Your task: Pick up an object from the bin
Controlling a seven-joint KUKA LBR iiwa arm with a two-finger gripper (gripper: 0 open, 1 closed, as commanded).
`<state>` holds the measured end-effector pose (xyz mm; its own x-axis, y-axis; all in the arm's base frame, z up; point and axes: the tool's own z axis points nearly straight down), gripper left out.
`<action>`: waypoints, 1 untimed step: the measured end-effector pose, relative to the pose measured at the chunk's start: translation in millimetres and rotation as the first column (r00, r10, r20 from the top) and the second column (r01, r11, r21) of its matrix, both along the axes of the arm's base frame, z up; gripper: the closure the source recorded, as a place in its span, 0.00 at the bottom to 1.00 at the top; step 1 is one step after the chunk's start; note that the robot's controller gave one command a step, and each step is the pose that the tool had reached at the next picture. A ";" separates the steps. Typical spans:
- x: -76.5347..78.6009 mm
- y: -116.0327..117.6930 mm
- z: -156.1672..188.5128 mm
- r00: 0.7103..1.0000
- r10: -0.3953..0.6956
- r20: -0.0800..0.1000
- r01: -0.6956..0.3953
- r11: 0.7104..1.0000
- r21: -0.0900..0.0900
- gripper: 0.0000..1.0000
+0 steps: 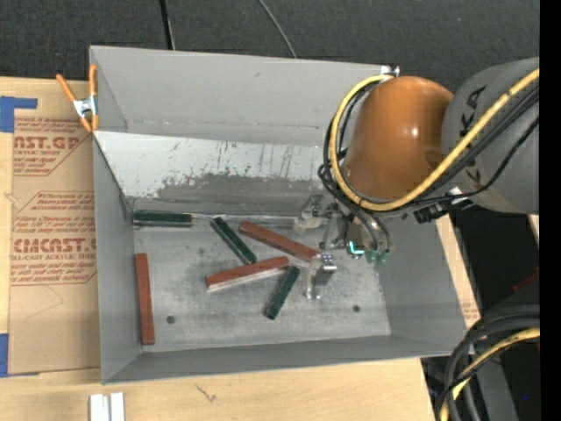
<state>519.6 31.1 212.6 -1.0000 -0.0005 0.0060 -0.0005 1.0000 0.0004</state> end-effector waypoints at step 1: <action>1.6 -0.1 3.4 1.000 0.000 0.007 0.000 1.000 0.000 0.00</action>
Offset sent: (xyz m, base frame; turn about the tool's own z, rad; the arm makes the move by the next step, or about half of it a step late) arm 0.0241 -0.0325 -0.1077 -0.1314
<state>521.2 31.1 216.0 -1.0000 -0.0001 -0.0012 -0.0001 1.0000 0.0009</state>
